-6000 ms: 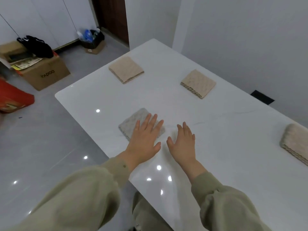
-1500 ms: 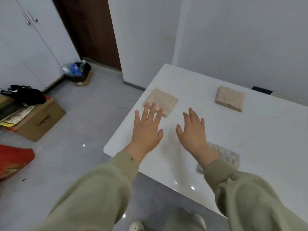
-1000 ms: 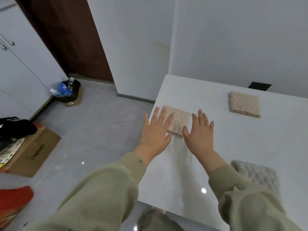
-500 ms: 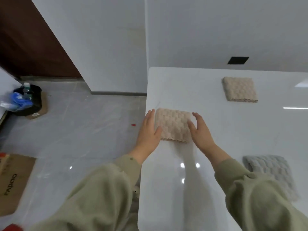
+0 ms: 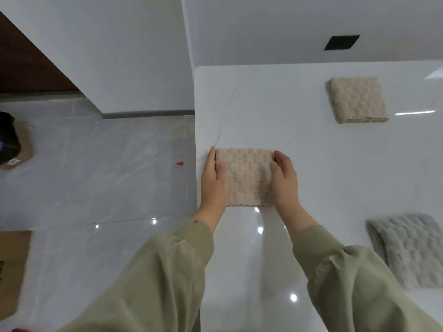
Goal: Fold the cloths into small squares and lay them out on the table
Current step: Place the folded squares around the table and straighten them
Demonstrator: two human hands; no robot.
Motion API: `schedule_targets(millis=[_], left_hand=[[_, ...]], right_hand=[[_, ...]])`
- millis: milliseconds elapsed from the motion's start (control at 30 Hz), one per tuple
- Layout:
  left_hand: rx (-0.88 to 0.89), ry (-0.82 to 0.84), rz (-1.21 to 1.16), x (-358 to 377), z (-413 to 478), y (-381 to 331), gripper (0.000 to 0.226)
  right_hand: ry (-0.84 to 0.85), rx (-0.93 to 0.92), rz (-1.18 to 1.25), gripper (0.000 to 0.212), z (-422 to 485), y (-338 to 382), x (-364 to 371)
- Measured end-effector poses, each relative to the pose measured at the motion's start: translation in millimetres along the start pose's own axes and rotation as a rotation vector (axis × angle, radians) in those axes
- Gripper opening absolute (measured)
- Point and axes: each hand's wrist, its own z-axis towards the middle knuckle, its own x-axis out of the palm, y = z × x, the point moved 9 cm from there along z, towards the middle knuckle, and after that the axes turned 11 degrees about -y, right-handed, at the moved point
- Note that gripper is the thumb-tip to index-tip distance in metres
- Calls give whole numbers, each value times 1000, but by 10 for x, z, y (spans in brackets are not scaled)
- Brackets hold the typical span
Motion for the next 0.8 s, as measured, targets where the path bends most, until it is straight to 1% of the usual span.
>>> schedule_targets(millis=[100, 333, 467, 800], left_hand=[[-1, -16, -3, 10, -67, 25, 47], [67, -19, 69, -45, -195, 51, 49], [49, -95, 35, -96, -170, 68, 49], [41, -64, 127, 4, -239, 100, 54]], right_hand=[[38, -34, -36, 41, -36, -12, 22], [123, -84, -81, 46, -127, -24, 56], [117, -74, -41, 46, -74, 4, -3], [146, -134, -110, 47, -166, 26, 125]])
